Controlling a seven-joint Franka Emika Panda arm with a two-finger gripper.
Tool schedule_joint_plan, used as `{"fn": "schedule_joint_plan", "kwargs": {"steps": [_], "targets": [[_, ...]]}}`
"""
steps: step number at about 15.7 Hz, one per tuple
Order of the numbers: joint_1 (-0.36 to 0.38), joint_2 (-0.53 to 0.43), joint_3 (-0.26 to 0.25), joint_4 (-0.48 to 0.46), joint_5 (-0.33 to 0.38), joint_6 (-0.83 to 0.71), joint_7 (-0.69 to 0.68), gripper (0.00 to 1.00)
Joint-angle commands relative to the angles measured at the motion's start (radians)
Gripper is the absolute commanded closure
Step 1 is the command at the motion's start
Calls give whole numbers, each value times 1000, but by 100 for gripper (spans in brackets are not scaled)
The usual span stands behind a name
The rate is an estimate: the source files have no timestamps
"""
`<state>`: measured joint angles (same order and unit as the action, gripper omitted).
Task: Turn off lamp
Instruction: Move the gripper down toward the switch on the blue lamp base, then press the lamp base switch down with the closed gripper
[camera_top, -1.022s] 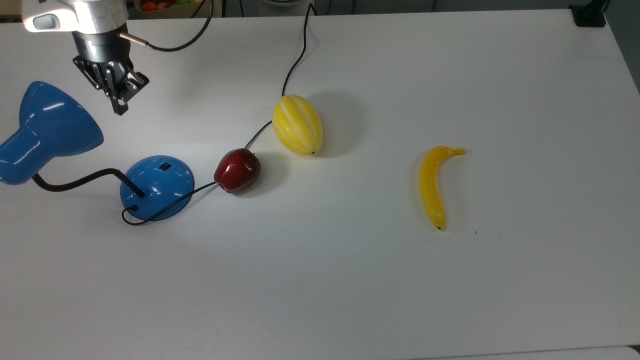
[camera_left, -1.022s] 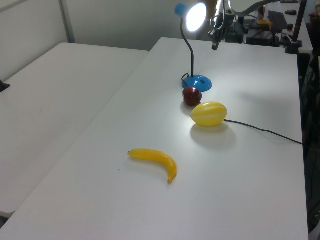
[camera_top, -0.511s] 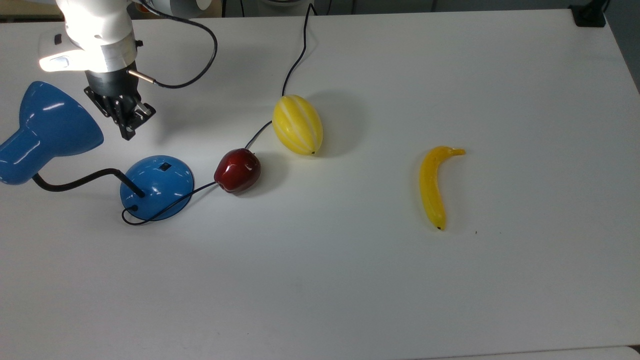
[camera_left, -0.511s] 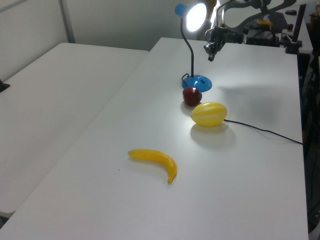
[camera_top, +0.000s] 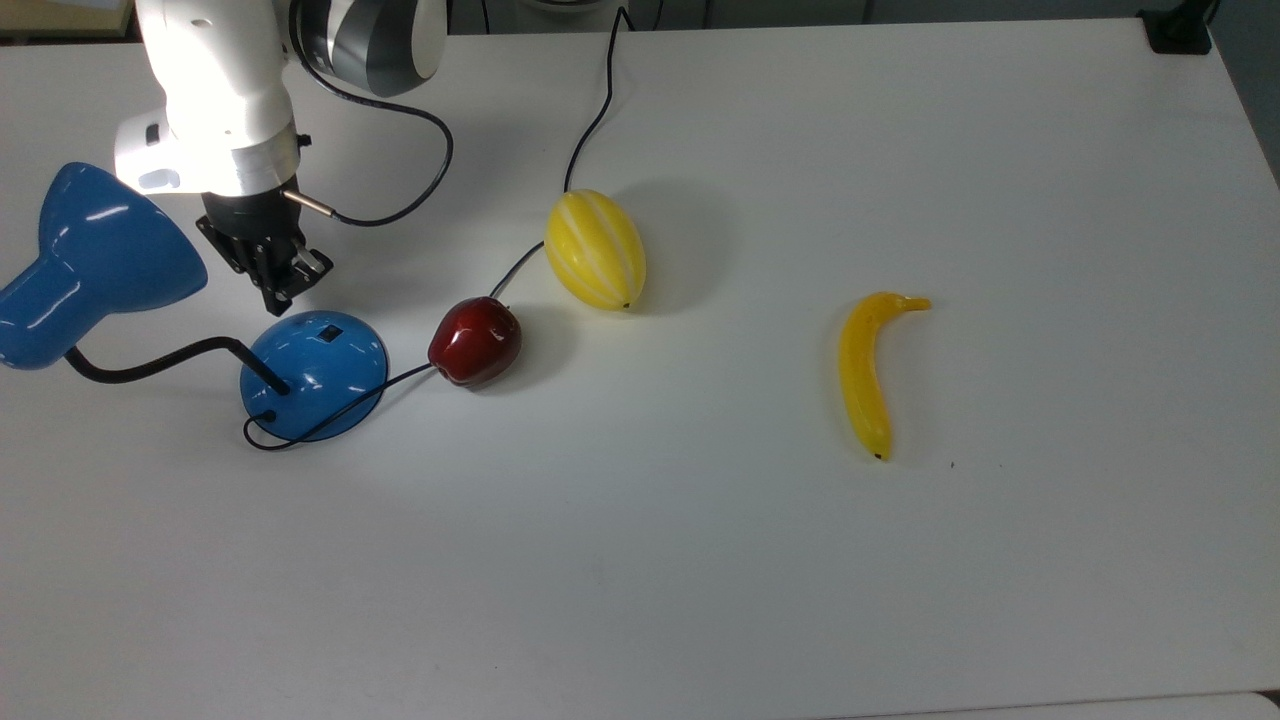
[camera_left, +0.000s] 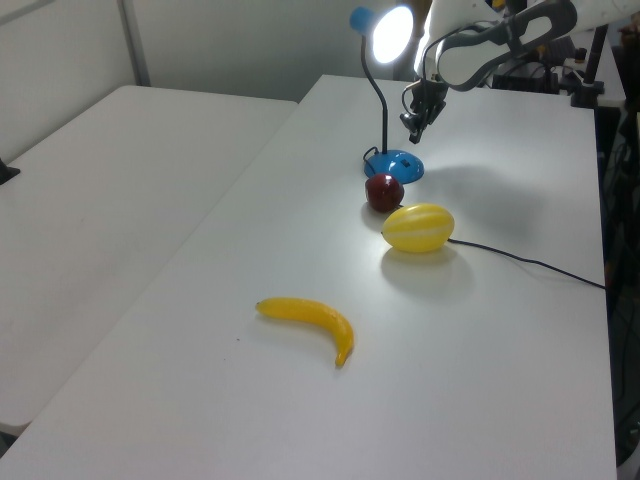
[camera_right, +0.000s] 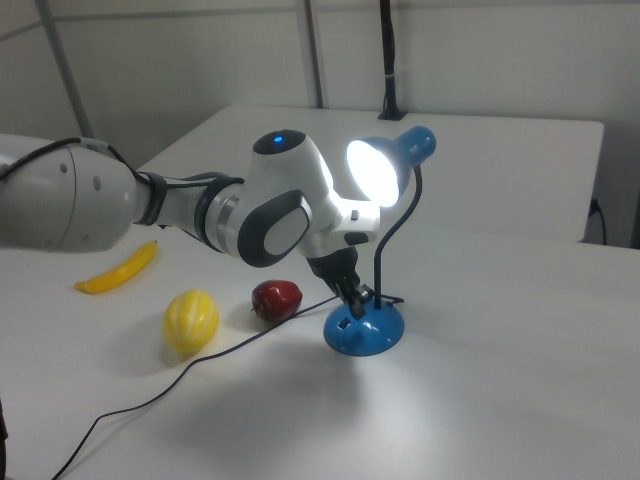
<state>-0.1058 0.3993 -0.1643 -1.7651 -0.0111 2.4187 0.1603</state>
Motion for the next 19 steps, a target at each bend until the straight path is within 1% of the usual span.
{"fn": "schedule_joint_plan", "kwargs": {"steps": [1,2,5,6,10,15,19], "targets": [[34,12,-6,-16,-3,29,39,100],[38,15,-4,-16,-12,31,57,100],[54,32,-3,-14,-79,31,129,100],[54,33,-3,-16,-90,33,134,100],[55,36,-3,-30,-95,37,134,100],[69,33,-1,-106,-151,37,134,100],[72,33,0,-125,-193,37,140,100]]}}
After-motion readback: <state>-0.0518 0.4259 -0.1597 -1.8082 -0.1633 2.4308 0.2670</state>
